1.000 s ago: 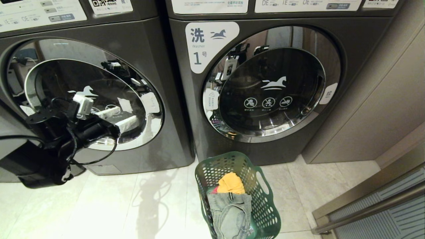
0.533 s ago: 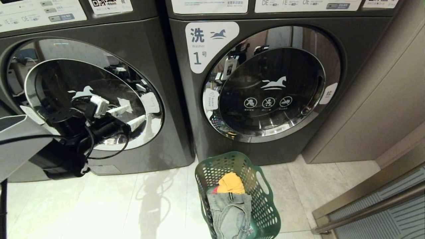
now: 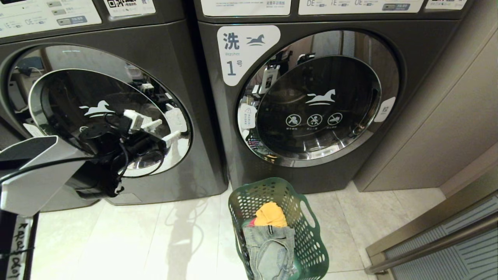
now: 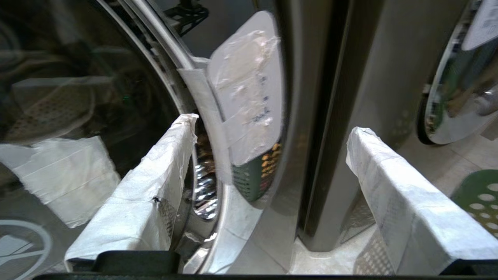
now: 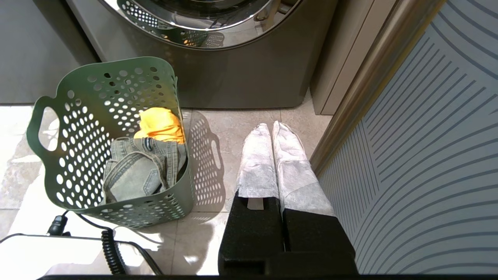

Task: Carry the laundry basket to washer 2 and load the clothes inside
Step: Open the lid of the washing machine

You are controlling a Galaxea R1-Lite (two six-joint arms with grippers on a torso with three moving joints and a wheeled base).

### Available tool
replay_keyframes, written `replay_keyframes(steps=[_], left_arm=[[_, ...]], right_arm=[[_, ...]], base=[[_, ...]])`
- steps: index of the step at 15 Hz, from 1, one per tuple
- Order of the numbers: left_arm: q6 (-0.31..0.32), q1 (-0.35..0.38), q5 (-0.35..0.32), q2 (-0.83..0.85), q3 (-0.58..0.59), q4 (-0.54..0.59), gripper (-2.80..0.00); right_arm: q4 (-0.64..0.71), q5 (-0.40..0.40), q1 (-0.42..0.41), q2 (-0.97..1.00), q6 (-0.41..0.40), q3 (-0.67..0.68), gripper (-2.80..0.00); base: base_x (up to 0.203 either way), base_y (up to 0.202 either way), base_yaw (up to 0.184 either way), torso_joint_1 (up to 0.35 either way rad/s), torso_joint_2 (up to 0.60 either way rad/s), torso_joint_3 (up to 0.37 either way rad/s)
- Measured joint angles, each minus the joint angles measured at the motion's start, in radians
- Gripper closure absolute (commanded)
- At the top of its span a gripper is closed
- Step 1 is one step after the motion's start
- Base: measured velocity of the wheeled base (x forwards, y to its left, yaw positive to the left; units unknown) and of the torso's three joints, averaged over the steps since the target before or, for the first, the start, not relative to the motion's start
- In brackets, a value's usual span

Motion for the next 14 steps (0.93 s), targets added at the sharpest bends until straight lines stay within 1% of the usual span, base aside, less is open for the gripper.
replay_keyframes(steps=[3,14], left_arm=[[0.0,-0.006,0.054,0.024,-0.043,0.015,-2.8],[-0.003,-0.046,0.059,0.097,-0.221,0.121,-2.8]], right_arm=[[0.0,0.0,0.0,0.0,0.0,0.0,0.0],[0.0,0.0,0.0,0.0,0.0,0.0,0.0]], base=[[0.0,0.0,0.0,0.0,0.0,0.0],[0.0,0.0,0.0,0.0,0.0,0.0]])
